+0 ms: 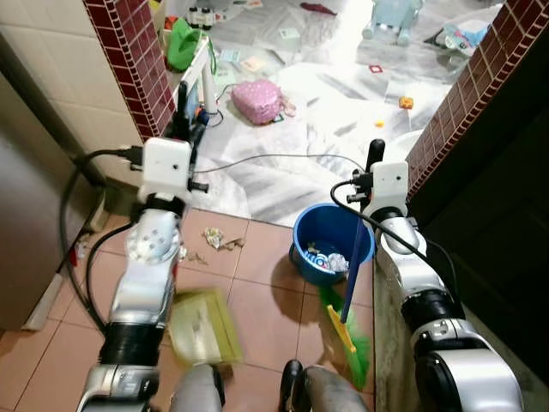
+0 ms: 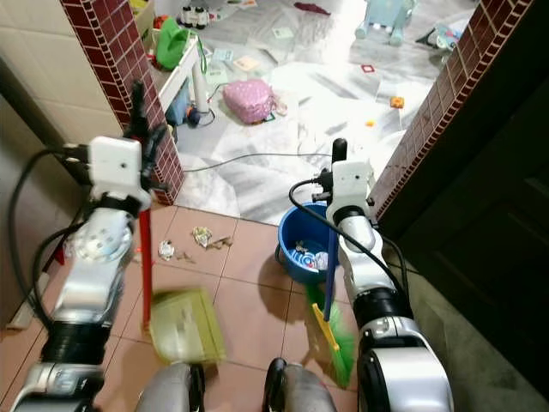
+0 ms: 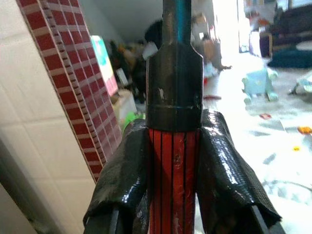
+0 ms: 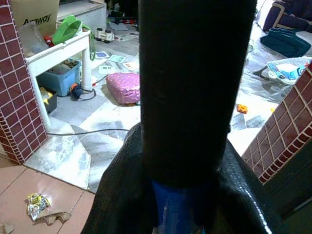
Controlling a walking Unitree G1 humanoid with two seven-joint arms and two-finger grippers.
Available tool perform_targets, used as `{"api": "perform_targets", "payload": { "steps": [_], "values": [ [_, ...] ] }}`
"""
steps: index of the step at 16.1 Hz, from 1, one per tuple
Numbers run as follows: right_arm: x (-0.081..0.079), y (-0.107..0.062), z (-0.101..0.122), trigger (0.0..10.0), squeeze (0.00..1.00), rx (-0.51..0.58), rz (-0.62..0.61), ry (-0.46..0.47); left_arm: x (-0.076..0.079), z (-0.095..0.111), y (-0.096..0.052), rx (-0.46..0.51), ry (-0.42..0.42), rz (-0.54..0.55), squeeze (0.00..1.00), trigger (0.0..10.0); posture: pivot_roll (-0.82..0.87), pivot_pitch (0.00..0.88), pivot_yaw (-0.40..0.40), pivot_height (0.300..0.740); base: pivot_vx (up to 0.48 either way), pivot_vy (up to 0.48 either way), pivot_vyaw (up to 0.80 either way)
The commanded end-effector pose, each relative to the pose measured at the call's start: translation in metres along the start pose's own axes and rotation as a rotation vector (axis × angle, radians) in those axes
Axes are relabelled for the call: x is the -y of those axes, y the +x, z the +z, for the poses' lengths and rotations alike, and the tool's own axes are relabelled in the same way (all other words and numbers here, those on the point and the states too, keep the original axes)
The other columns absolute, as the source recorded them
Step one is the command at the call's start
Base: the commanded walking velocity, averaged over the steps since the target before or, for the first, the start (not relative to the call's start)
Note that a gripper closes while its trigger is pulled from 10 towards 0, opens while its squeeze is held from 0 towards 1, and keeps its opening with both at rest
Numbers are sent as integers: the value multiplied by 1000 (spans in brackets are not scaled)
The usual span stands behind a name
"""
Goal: Sweep floor
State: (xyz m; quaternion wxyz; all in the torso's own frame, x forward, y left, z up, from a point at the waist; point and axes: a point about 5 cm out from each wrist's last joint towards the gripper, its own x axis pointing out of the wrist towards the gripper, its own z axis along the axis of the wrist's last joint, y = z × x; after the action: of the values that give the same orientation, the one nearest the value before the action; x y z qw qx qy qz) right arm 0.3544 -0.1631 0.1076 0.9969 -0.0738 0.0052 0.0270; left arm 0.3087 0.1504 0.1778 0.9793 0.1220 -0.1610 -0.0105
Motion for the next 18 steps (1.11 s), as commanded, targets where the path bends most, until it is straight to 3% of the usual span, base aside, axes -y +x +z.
{"api": "perform_targets", "payload": {
  "steps": [1,3,7,11,12,15,18],
  "values": [
    [4,-2,-2,10000,0,1,2,-8,-7,11,-4,44,12,34,0,10000,-22,101,-71,740,0,0,0],
    [4,-1,-1,10000,0,6,10,-21,-7,4,-23,-5,-12,19,0,10000,-3,104,-96,740,0,0,0],
    [4,3,12,10000,0,48,27,-112,-5,-2,-41,-35,17,-81,0,10000,-6,113,-127,740,0,0,0],
    [2,0,11,10000,0,61,11,-74,-10,-12,-64,-125,-47,-7,0,10000,12,80,-81,740,0,0,0],
    [3,-4,5,10000,0,61,0,-60,-13,-19,-74,-144,-9,24,0,10000,8,47,-68,740,0,0,0],
    [1,-11,0,10000,0,60,13,-49,-26,-27,-84,-196,-49,126,0,10000,13,0,-71,740,0,0,0],
    [-4,-20,-7,10000,0,57,47,-46,-25,-35,-103,-240,-29,113,0,10000,27,0,-72,740,0,0,0]
  ]
}}
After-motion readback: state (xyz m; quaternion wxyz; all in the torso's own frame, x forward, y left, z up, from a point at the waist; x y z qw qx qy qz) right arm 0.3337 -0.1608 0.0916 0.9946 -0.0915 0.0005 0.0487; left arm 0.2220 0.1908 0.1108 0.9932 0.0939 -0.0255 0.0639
